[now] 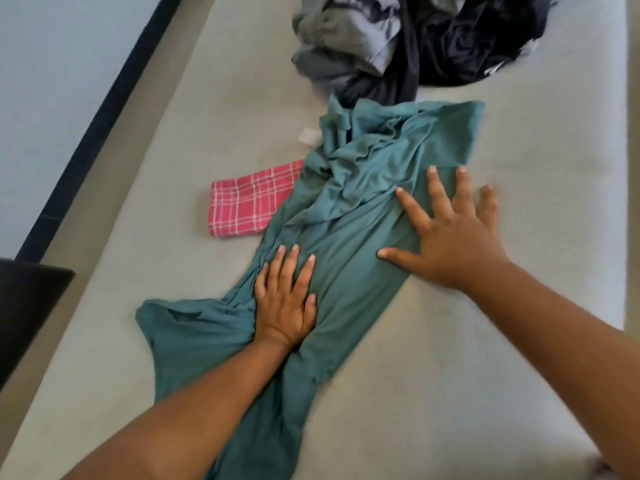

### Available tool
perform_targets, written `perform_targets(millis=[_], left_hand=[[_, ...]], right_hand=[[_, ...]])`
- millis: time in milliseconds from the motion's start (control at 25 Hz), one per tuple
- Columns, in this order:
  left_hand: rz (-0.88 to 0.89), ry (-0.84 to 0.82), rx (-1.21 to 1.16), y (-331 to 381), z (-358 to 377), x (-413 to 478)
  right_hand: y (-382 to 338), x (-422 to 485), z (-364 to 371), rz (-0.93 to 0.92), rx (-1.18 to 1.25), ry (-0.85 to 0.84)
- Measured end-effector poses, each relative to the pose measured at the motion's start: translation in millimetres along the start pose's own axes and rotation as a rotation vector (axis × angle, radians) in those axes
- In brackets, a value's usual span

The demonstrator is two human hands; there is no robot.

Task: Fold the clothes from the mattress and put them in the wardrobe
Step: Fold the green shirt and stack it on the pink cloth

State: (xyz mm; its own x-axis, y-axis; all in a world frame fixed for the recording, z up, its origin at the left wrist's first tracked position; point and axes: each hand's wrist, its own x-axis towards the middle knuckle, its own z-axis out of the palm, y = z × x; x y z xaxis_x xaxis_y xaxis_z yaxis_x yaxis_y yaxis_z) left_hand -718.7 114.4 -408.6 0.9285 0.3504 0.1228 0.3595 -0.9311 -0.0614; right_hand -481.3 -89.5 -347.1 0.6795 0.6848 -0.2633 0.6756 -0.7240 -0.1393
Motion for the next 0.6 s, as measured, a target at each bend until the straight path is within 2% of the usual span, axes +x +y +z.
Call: perform_targets(millis=[120,200,400,520,600], left_hand=[[-0.005,-0.013,-0.040,-2.6,3.2,0.0],[-0.007,-0.043,-0.090,-5.2,1.7,-4.0],[-0.021,-0.071,-0.162,-2.3,-40.6,-7.2],[-0.081,-0.033,-0.333,4.4,-71.2,-78.4],[0.010,-0.099,-0.379,12.7,-91.0,-166.4]], right_hand=[[-8.3,-8.6,1.9,0.032,-0.040,0.012],[-17.6,-23.4,3.3,0.116,-0.034,-0.023],[-54.4,-73.1,13.7,0.252,0.040,-0.081],[-56.2,-75.4,9.3,0.297,0.118,-0.020],[-53.3,-68.2,3.1,0.320,0.207,0.067]])
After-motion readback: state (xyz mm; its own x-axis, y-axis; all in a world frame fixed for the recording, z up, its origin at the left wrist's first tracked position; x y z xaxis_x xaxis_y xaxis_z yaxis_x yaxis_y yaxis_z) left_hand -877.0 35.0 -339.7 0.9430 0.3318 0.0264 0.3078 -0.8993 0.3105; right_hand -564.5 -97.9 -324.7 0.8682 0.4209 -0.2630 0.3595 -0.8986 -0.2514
